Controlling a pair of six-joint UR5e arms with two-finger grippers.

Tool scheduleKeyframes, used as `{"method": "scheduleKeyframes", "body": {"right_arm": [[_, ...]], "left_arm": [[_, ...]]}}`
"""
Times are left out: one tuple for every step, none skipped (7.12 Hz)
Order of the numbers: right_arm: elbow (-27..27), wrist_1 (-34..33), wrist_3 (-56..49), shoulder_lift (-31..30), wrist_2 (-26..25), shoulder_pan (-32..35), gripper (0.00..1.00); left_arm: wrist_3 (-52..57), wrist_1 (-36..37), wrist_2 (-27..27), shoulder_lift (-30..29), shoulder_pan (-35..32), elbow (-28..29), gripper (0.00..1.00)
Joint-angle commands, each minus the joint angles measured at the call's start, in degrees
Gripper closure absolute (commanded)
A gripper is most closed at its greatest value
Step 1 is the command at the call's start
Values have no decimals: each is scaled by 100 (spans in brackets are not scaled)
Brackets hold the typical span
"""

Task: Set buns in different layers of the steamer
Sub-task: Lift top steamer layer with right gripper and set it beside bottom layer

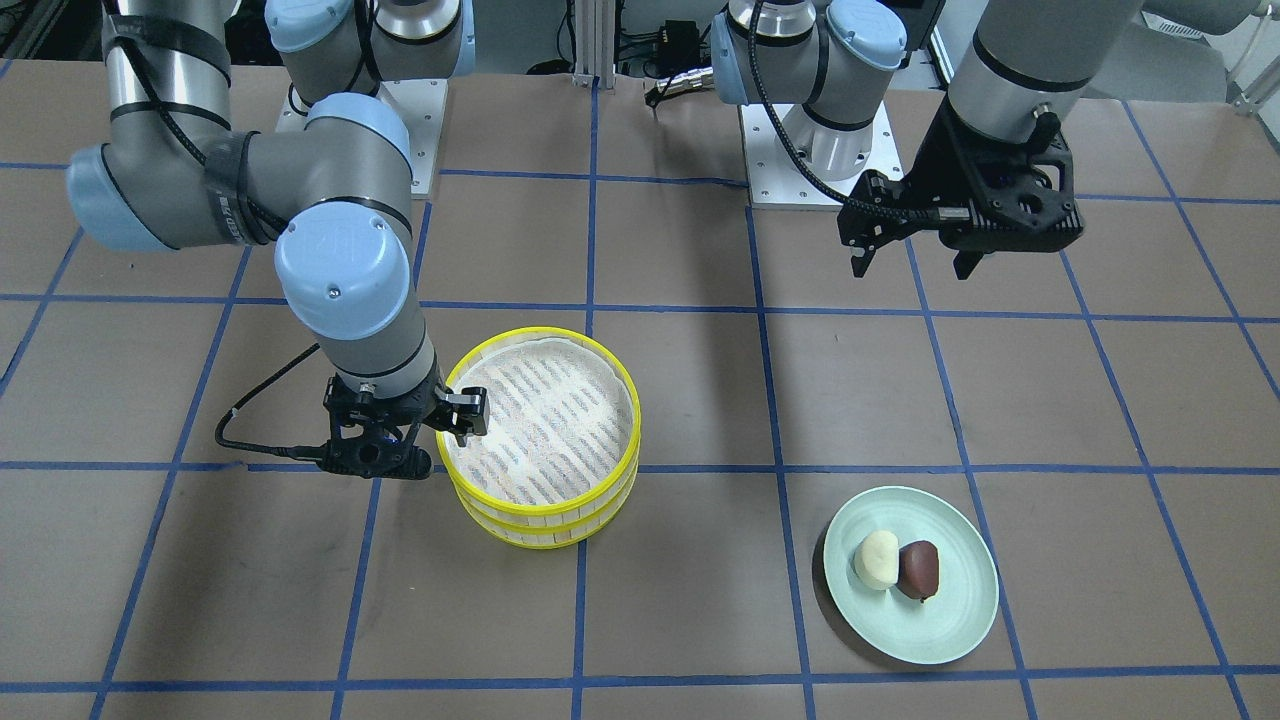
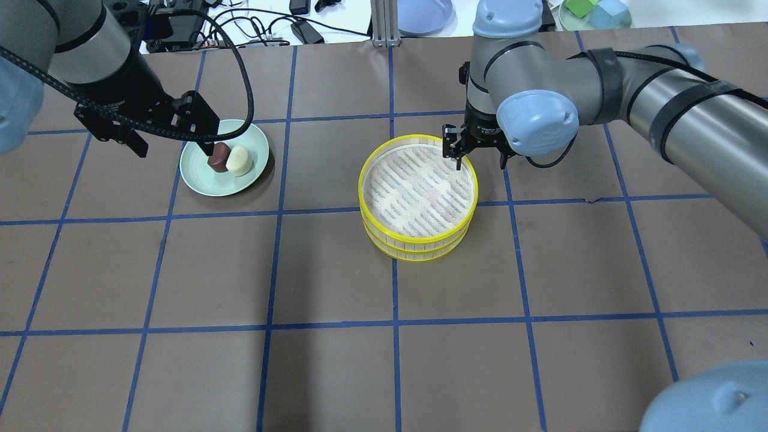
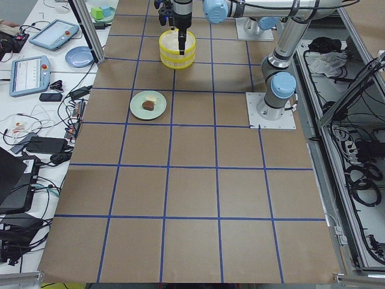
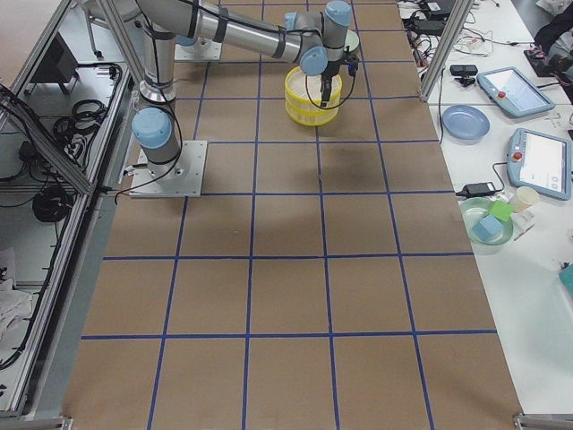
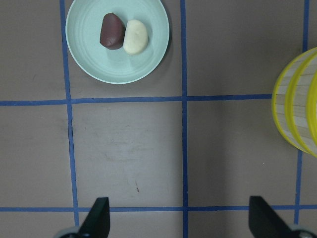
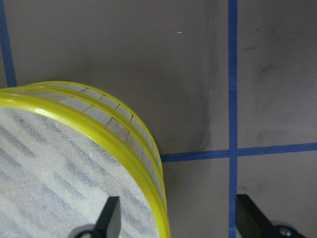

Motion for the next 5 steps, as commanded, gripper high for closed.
{"method": "scheduleKeyframes", "body": {"right_arm": [[42,-91,-63,219,17,4,86],[7,-91,-80,176,26,-5,100],[-45,-56,-72,80,44,-14,100],[-55,-39,-63,-113,61,-14,100],[-63,153,-72,-463,227,-23,100]], "left_arm": [[182,374,1,-278,101,-108,0],[277,888,1,-532,101,-108,0],[792,1276,36,-830,101,-117,0],[1145,1724,53,-1085,101,-117,0],[1557,2128,123,-1375,101,-117,0]]}}
